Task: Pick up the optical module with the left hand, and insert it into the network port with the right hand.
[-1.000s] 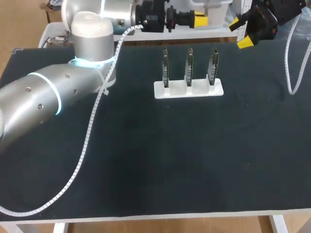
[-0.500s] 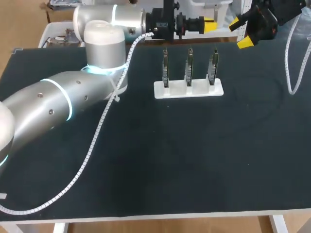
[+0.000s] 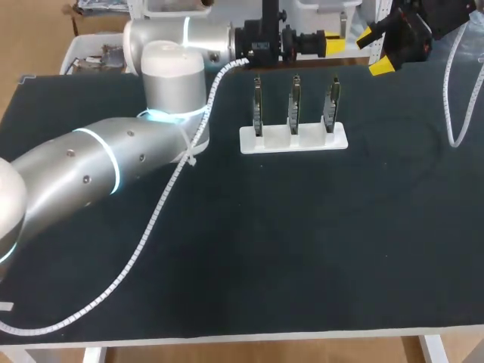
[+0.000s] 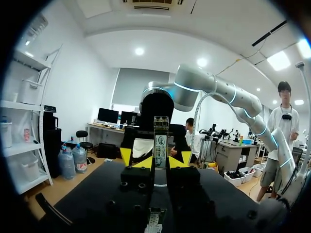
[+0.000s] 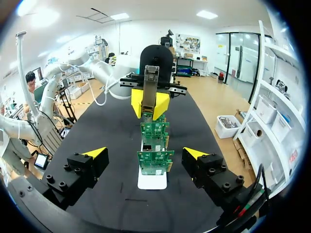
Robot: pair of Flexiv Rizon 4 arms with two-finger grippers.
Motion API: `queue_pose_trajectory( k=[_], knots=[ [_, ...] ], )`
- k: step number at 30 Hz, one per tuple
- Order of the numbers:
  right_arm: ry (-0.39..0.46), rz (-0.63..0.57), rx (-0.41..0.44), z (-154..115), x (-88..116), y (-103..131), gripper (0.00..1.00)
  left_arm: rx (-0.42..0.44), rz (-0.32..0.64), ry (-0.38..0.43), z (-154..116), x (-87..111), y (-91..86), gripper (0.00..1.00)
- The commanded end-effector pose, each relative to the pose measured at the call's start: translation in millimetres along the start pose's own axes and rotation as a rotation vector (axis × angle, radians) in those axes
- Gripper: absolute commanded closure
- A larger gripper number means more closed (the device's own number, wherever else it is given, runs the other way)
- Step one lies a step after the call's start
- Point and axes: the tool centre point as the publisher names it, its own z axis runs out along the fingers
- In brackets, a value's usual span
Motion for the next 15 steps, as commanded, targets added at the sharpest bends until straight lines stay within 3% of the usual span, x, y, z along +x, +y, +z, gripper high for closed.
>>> queue_pose_trajectory(
  k=[1,15],
  knots=[
    [-0.002,0.0,-0.948,-1.7,0.1,-7.8,0.0,-0.027,-0.001,-0.003,-1.9,1.2,-9.9,1.0],
    [-0.002,0.0,-0.948,-1.7,0.1,-7.8,0.0,-0.01,0.003,-0.004,-1.6,6.5,-13.6,1.0]
  ],
)
